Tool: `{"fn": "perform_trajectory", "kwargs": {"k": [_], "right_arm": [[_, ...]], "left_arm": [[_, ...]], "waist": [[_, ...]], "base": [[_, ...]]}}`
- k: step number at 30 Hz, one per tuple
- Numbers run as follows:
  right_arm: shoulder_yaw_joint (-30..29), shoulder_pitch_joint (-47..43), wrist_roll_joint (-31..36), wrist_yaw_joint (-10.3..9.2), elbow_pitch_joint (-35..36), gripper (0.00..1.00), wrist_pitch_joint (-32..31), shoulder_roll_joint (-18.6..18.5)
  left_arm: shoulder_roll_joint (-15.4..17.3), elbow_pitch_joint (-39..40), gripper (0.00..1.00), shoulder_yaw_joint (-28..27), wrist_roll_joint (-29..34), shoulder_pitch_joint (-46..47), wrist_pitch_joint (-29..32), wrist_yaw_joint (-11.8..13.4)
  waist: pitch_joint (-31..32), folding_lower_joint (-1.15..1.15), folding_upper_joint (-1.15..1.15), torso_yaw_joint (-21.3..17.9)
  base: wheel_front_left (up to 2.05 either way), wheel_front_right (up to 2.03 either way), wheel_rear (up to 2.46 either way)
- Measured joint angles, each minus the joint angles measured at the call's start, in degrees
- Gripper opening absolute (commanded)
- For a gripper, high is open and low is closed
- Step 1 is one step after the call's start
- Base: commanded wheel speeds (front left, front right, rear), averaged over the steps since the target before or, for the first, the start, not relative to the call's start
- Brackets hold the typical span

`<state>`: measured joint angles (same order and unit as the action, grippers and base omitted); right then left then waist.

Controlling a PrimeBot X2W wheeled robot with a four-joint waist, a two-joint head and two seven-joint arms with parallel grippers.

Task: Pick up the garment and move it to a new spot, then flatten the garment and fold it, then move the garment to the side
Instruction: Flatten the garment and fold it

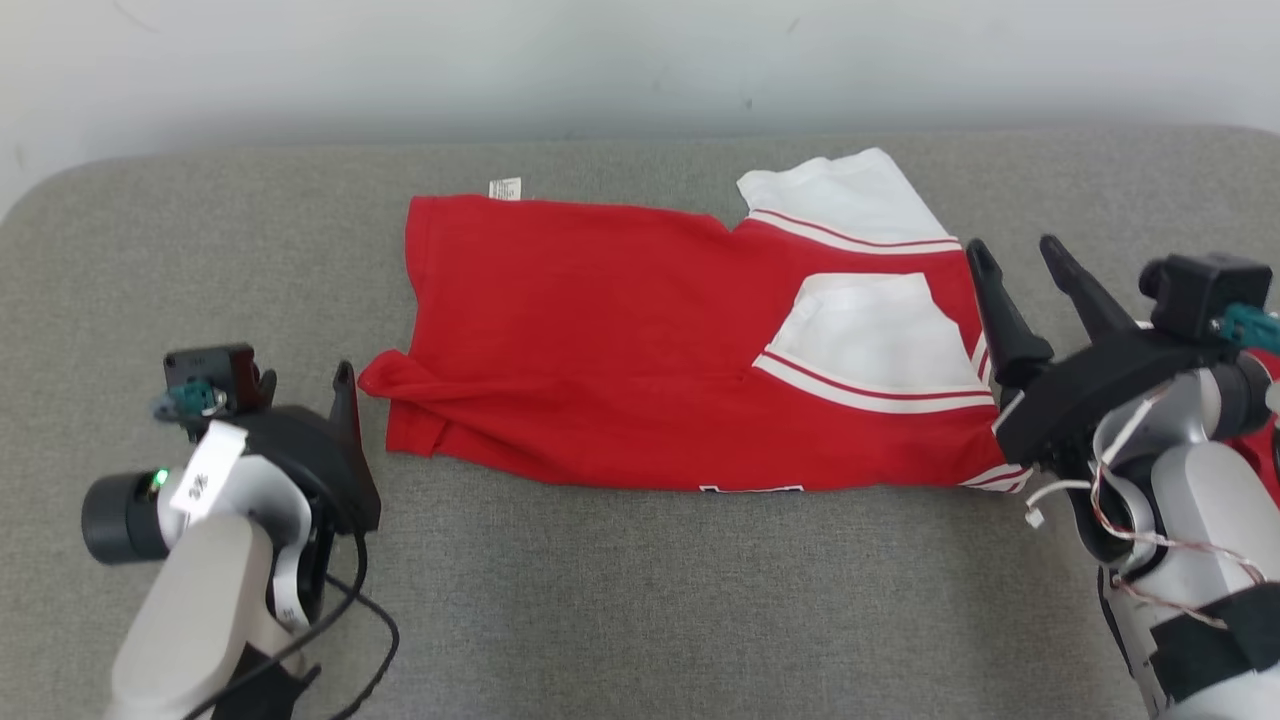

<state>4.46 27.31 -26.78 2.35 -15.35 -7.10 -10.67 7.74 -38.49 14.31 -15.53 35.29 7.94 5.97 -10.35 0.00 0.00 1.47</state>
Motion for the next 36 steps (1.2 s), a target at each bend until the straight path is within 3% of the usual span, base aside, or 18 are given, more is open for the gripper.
{"fn": "perform_trajectory", "kwargs": {"k": [9, 17, 36], "right_arm": [[-0.6, -9.7, 0.7, -1.23, 2.0, 1.0, 1.2, -0.6], [-1.1, -15.2, 1.3, -3.2, 2.1, 1.0, 1.1, -0.7], [-0.3, -14.4, 1.9, -4.91, -0.3, 1.0, 0.5, 0.6]], "left_arm": [[0.6, 1.9, 1.0, 1.3, 0.1, -9.7, -4.0, -1.0], [0.4, 2.4, 1.0, 2.8, 0.7, -12.1, -5.3, -1.5], [0.8, 0.8, 1.0, 5.4, 4.2, -8.7, -5.1, -1.4]], "waist": [[4.2, -0.01, 0.0, -0.4], [5.4, -0.01, -0.01, -2.0], [0.7, 0.0, 0.0, -3.5]], "base": [[0.0, 0.0, 0.0], [0.0, 0.0, 0.0], [0.0, 0.0, 0.0]]}}
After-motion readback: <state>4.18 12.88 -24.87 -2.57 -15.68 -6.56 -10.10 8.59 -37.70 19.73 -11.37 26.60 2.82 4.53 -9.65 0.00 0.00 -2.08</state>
